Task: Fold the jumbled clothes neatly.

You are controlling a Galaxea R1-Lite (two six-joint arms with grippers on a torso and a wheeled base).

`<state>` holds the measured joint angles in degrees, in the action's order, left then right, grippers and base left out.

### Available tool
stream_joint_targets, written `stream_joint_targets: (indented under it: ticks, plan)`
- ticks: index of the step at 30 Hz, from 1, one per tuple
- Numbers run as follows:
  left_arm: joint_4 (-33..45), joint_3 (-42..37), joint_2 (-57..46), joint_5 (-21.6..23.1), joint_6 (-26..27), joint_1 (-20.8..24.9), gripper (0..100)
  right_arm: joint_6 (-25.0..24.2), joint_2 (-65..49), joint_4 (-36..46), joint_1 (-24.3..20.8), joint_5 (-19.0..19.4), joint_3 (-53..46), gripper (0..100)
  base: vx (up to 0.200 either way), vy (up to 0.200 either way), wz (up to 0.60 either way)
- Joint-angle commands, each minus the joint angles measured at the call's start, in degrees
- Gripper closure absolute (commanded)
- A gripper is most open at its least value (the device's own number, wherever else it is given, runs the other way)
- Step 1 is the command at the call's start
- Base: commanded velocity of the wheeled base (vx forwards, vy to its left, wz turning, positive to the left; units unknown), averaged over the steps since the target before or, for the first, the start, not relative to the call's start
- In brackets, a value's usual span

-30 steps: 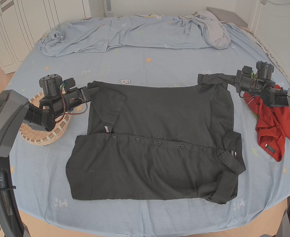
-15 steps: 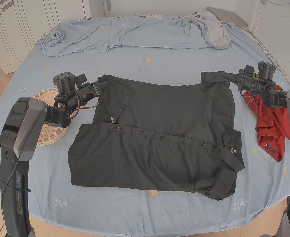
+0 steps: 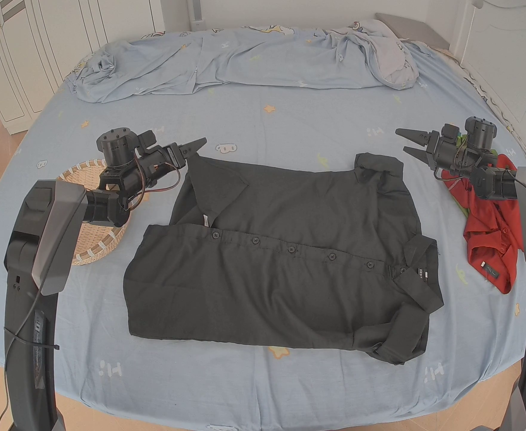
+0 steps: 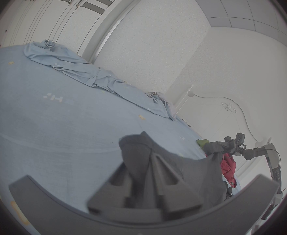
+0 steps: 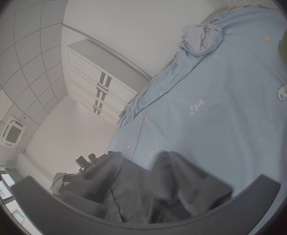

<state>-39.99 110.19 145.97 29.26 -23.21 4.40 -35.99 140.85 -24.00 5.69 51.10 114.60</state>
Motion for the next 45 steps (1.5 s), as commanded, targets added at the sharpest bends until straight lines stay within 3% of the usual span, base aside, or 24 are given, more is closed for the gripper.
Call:
stream_joint_targets:
  ticks: [1,7,11,18,21,27,33,37,39,45]
  plan:
    - [-0.9,2.9,0.5,-1.8,0.1,0.0,0,0.2,0.0,-0.4,0.5,-1.5,0.0,0,0.0,0.0,0.0]
    - [-3.1,0.5,-4.0,-2.0,0.1,0.9,0,0.3,-3.7,1.0,4.8,-1.1,0.0,0,0.0,0.0,0.0]
    - [-2.5,-9.2,-11.8,-0.1,-0.2,1.8,0,0.4,-9.5,2.6,6.4,-1.0,-6.8,0,0.0,0.0,0.0]
    - [-2.7,-32.8,-21.7,7.6,-2.3,6.7,0,2.0,-18.0,1.9,3.4,1.4,-24.5,0,0.0,0.0,0.0]
    - [-3.6,-35.7,-21.2,7.7,-4.9,10.7,0,3.1,-19.2,0.7,1.3,1.3,-28.6,0,0.0,0.0,0.0]
    - [-3.2,-35.0,-18.2,7.5,-5.9,15.4,0,3.1,-19.9,-1.5,-1.7,1.2,-32.8,0,0.0,0.0,0.0]
    - [-3.1,-33.3,-15.8,7.4,-10.5,18.5,0,3.1,-19.8,-2.1,-2.0,1.1,-34.5,0,0.0,0.0,0.0]
    - [-3.1,-31.0,-12.5,6.9,-10.0,18.5,0,3.2,-19.7,-2.1,-2.6,0.8,-34.8,0,0.0,0.0,0.0]
    - [-3.2,-27.4,-9.1,4.8,-9.7,17.9,0,3.2,-19.9,-2.2,-2.7,0.8,-34.8,0,0.0,0.0,0.0]
    - [-3.1,-18.9,-3.6,3.9,-9.1,16.6,0,3.3,-20.0,-2.2,-3.1,0.7,-35.3,0,0.0,0.0,0.0]
